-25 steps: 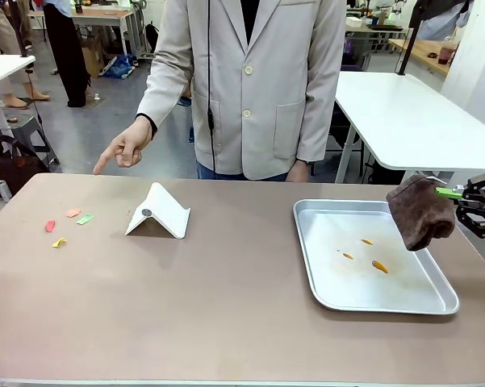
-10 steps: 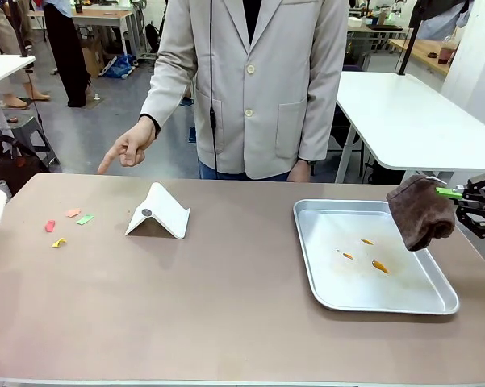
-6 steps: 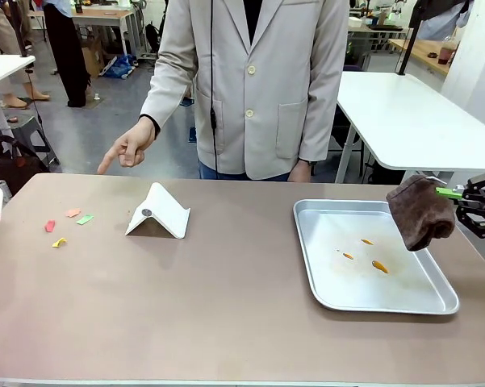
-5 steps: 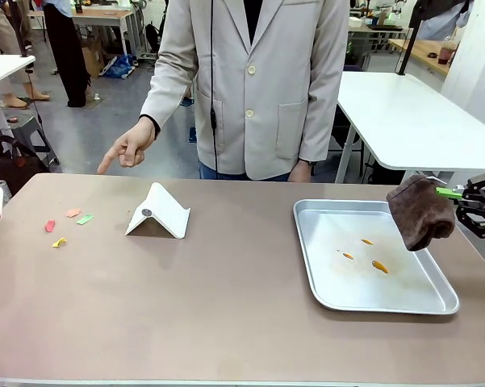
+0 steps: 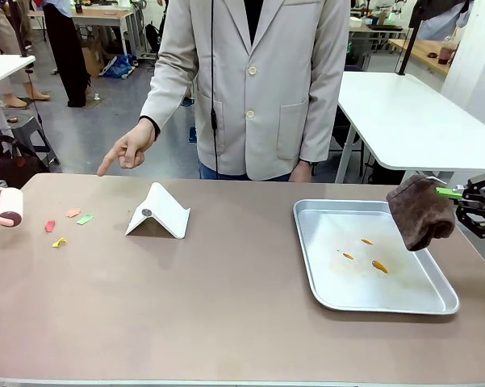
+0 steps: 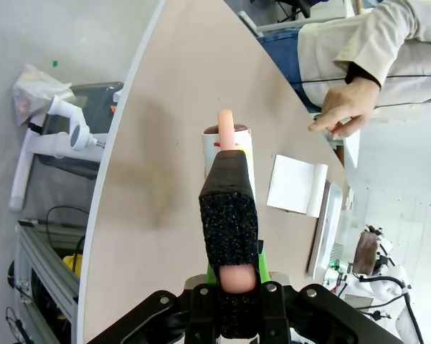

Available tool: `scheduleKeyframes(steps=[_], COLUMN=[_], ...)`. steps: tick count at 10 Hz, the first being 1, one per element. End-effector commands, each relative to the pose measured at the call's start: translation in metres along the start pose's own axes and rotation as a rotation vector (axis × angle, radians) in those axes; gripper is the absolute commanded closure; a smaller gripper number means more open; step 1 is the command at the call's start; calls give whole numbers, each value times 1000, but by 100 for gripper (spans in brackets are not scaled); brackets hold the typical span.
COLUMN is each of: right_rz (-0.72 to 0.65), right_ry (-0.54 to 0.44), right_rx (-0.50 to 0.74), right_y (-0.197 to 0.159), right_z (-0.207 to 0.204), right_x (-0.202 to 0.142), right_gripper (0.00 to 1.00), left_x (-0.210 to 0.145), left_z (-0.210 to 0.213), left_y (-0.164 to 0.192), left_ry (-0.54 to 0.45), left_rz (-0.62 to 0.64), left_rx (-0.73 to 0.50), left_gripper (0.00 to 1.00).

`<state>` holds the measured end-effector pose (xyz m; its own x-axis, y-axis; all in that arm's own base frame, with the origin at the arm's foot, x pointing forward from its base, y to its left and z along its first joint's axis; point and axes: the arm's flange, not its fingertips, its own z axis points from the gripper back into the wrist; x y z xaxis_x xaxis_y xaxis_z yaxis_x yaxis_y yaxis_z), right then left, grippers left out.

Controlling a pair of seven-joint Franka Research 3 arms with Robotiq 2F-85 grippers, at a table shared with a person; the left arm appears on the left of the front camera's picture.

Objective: Clean the surface of the table.
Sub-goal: If a person points to the right, clean the right side of the table with your right hand, and if they point to the left, clean the left side with your left hand.

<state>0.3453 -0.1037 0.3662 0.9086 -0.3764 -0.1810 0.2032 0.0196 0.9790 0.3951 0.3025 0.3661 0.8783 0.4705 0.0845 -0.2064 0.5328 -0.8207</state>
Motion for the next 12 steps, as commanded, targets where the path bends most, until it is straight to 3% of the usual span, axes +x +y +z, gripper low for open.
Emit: scheduleKeyframes(steps=[1,4,12], right_rz=[4,4,4], right_ry=[0,0,0], right_rx=[10,10,10], right_y=[3,3,3], right_z=[2,2,2], right_x=[0,0,0], right_gripper=[100,100,100], left_x=[5,2,1], left_z=[-14,-31,-56], left_y=[-3,-6,-6], left_ry=[-1,-11,111], left_rz=[15,-17,-28], left_rx=[15,37,92], left_gripper=[100,100,100])
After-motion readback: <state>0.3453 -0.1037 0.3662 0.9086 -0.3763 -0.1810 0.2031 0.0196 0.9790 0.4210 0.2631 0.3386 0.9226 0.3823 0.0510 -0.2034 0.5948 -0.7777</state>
